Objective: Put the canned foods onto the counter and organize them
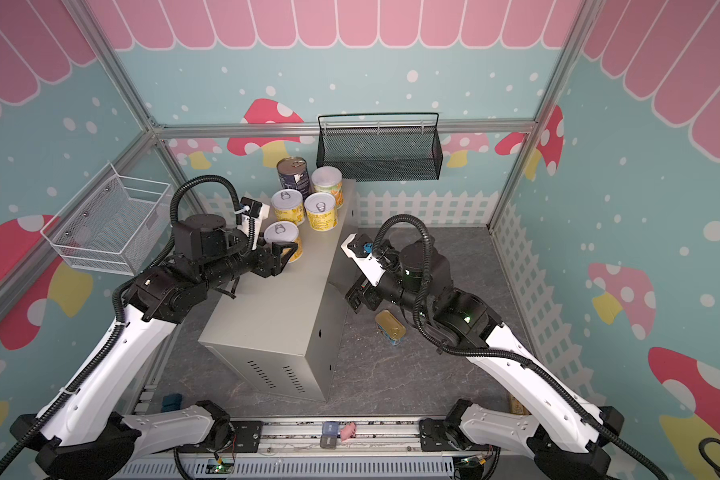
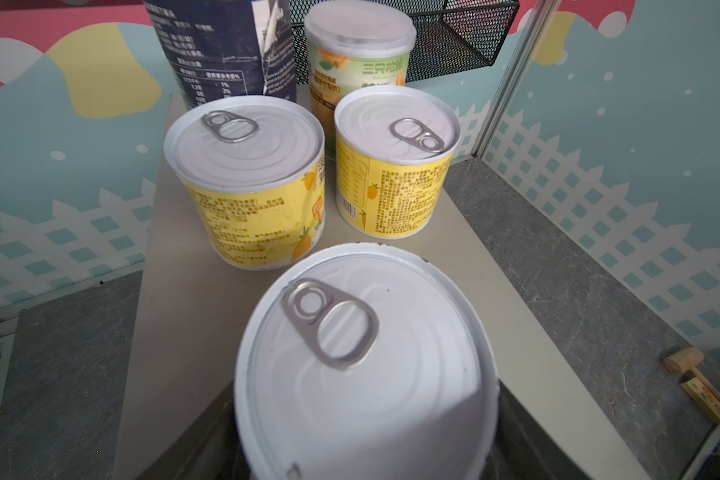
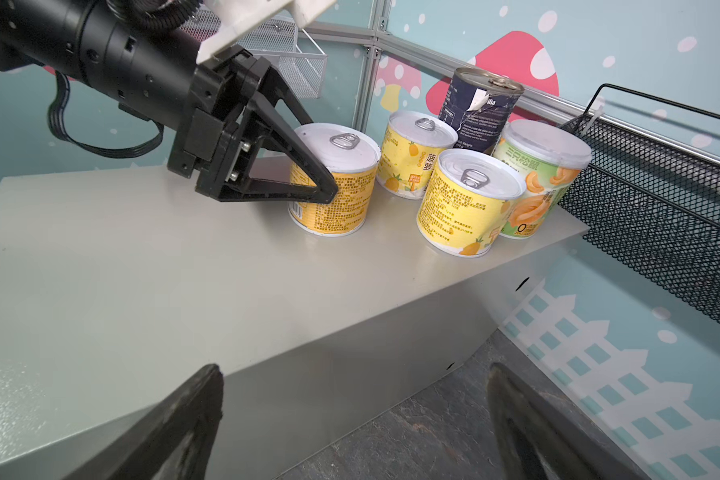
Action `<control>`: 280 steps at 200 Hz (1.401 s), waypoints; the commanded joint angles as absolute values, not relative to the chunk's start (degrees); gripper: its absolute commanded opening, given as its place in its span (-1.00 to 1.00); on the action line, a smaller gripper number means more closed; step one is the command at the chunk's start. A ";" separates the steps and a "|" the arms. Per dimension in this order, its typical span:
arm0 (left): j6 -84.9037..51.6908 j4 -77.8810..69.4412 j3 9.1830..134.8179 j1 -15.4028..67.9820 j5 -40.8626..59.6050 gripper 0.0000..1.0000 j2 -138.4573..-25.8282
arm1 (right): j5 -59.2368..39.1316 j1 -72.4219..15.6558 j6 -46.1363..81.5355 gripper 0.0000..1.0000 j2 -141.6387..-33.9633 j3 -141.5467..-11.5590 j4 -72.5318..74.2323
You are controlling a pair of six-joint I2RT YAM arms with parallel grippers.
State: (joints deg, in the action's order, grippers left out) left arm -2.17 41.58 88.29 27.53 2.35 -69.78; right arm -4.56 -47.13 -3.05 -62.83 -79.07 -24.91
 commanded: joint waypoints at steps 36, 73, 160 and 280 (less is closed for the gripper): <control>0.20 35.73 79.35 25.20 1.83 0.33 -66.52 | -6.10 -46.93 -4.66 0.99 -63.79 -77.13 -21.24; -0.35 30.78 73.90 24.37 4.03 0.35 -63.57 | -6.34 -46.93 -5.18 0.99 -63.61 -76.57 -20.67; 0.25 27.67 71.72 20.13 6.85 0.34 -65.19 | -7.16 -46.88 -5.10 0.99 -62.13 -73.06 -18.18; 0.90 26.55 73.83 18.31 10.46 0.39 -68.88 | -7.03 -46.85 -5.11 0.99 -62.05 -72.80 -17.07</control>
State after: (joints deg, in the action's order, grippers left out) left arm 0.47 19.77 75.05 18.81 10.09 -67.66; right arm -6.48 -47.11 -4.25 -63.11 -72.88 -18.59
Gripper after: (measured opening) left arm 0.702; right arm 0.995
